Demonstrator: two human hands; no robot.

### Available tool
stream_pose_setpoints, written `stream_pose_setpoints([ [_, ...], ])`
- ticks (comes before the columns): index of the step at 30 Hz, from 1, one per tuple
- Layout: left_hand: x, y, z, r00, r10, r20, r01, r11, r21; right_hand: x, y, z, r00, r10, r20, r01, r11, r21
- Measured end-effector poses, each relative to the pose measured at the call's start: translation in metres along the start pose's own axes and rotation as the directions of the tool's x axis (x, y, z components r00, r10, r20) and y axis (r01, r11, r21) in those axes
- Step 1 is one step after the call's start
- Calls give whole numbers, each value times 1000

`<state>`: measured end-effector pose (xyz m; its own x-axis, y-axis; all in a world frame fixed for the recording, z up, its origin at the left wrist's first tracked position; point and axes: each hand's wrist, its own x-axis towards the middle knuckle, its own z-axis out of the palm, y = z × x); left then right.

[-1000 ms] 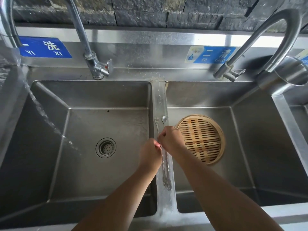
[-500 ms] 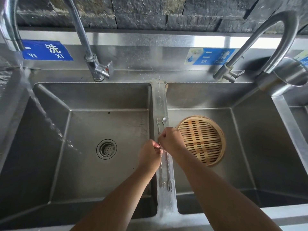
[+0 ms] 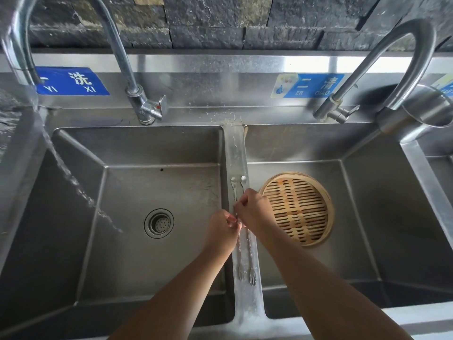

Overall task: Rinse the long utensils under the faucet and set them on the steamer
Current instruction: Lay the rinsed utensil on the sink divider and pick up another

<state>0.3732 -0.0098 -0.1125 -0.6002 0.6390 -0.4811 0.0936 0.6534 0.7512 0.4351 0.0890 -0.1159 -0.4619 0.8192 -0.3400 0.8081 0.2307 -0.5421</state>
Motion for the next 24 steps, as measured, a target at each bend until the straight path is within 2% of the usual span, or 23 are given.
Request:
stream_pose_setpoints([
  [7, 11, 4, -25, 993, -62, 103, 68, 996, -56, -4, -8, -13, 1000, 12, 16, -13, 998, 69],
  [11, 29, 14, -65, 994, -41, 102, 51, 994, -92, 2, -37, -20, 1000, -1, 3, 1, 1000, 22],
  [16, 59, 24, -144, 997, 19, 80, -13, 998, -68, 21, -105, -10, 998, -53, 40, 52, 999, 16],
  [20, 86, 26, -211, 995, 95, -16, -95, 995, -5, 38, -162, 8, 994, -80, 70, 70, 989, 130],
  [24, 118, 33, -265, 981, 189, -38, -187, 981, 42, 71, -210, 15, 998, -44, 45, 33, 974, 223],
])
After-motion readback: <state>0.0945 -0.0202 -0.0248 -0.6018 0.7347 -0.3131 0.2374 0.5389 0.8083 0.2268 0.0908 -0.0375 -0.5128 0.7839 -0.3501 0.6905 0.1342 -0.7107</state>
